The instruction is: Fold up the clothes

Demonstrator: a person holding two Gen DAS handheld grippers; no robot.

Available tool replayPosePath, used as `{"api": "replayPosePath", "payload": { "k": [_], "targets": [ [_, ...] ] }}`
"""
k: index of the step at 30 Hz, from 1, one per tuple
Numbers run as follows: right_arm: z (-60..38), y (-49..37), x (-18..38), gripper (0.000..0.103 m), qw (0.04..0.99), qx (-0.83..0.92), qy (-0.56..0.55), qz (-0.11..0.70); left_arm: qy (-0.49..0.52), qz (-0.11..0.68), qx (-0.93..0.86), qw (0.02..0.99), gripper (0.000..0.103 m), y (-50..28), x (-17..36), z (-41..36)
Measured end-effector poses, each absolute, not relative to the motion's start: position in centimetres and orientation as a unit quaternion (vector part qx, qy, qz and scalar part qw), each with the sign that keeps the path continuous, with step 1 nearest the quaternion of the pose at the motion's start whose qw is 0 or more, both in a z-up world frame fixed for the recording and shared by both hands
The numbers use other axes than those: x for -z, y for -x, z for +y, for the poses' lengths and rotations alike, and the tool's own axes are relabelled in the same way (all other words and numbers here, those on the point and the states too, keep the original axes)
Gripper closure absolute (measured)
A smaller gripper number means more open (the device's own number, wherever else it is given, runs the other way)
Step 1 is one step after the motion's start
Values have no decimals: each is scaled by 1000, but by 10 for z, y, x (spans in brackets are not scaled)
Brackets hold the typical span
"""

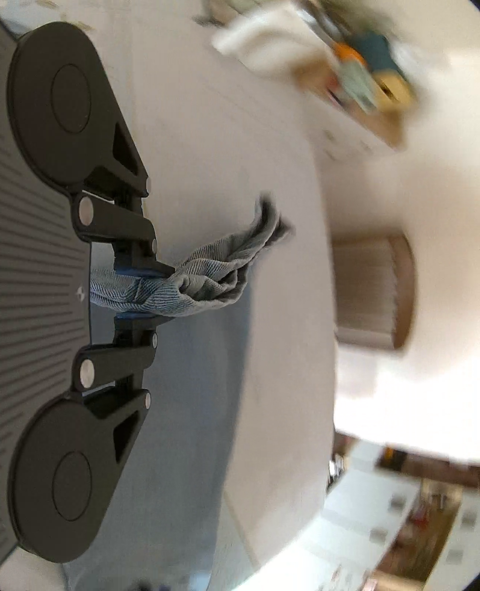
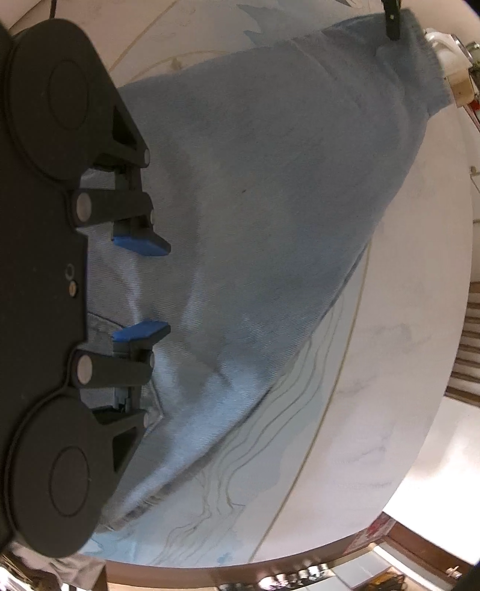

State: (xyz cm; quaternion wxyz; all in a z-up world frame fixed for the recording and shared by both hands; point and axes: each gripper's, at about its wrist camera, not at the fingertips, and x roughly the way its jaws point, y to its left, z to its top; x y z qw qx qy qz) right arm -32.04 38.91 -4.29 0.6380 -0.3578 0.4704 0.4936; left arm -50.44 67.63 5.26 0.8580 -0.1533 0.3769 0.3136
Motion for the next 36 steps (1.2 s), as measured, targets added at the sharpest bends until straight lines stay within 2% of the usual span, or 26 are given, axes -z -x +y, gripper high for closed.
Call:
{"api": "replayPosePath", "payload": {
  "k": [7, 15, 23, 31, 36],
  "targets": [
    [385, 311, 51, 0, 646, -486, 326, 491, 109, 363, -144, 914, 87, 436, -58, 583],
    [382, 308, 52, 0, 652, -488, 306, 494, 113, 416, -35, 902, 87, 388, 3, 518],
    [404, 277, 25, 0, 642, -518, 120, 553, 92, 432, -20, 897, 87, 393, 15, 511],
    [468, 308, 52, 0, 640, -492, 176, 564, 86, 430, -25, 899, 87, 394, 21, 504],
    [470, 324, 44, 0, 669, -483, 183, 535, 86, 424, -31, 901, 87, 396, 17, 503]
  ]
}}
